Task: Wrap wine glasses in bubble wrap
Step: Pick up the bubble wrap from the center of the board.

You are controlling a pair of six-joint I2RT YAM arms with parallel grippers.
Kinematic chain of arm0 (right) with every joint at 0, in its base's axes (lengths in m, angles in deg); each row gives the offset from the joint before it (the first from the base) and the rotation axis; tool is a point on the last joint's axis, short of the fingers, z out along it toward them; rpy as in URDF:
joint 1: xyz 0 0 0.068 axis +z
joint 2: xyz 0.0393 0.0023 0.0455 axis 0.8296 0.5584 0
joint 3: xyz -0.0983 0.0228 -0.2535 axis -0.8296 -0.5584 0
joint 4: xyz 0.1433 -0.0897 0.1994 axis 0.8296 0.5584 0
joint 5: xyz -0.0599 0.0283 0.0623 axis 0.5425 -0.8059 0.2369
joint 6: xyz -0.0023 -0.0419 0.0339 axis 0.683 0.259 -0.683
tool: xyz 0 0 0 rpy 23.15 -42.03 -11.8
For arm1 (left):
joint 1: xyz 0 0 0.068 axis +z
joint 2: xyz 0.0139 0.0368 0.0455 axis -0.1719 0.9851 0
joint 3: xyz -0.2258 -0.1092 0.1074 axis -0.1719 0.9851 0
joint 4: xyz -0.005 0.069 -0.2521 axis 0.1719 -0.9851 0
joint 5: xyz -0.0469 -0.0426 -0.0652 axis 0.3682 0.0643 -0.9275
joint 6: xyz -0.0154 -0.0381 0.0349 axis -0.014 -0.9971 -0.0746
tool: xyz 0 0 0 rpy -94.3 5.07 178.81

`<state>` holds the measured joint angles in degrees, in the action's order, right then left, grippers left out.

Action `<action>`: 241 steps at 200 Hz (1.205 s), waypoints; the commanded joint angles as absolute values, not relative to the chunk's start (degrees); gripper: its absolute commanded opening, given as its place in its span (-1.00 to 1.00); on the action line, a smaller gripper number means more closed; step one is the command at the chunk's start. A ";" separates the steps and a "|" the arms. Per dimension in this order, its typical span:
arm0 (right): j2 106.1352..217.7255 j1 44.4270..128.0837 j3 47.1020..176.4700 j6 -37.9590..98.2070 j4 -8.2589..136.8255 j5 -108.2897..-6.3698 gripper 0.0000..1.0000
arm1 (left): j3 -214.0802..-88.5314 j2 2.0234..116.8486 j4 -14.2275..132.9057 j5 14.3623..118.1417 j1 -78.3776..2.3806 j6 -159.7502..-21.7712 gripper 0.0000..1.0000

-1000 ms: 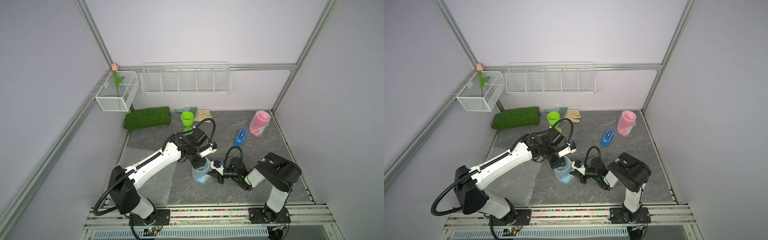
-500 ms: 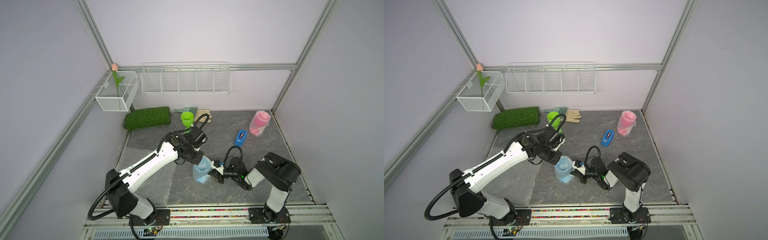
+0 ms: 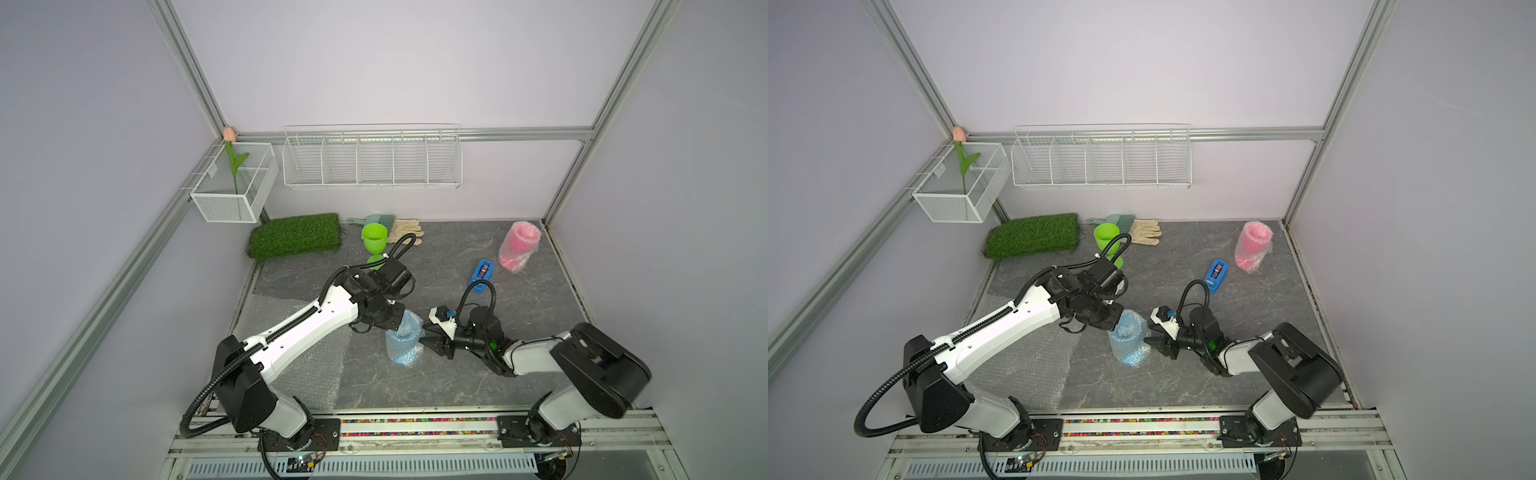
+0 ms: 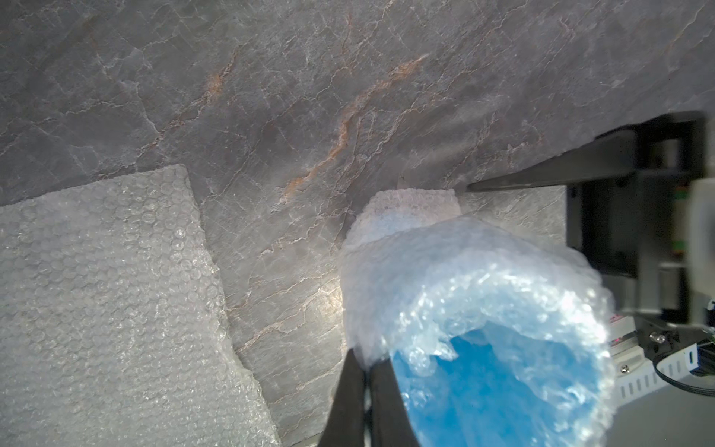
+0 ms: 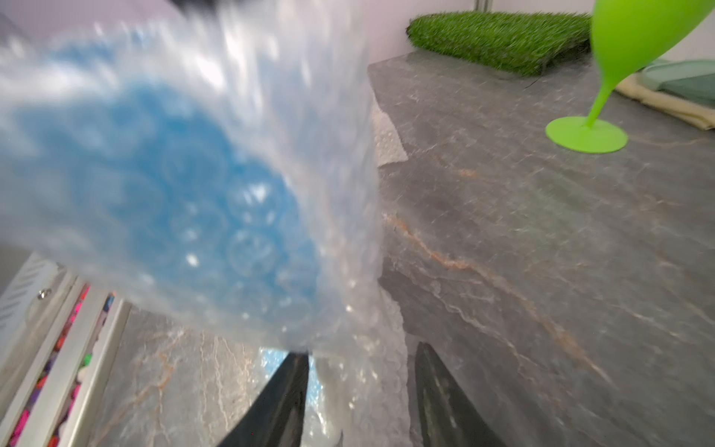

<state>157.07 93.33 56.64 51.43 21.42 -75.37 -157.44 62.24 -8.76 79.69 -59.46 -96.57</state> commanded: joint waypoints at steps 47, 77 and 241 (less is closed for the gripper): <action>140.11 93.75 74.87 47.39 79.08 -71.06 0.04 | -159.29 64.56 -9.58 81.40 -59.61 -99.56 -1.00; 137.75 95.67 82.50 37.61 89.26 -65.42 0.04 | -159.62 64.59 -9.89 82.68 -59.57 -99.22 -1.00; 161.45 102.09 109.57 9.67 108.55 -54.07 -0.43 | -158.26 63.97 -6.75 80.59 -59.63 -100.50 -1.00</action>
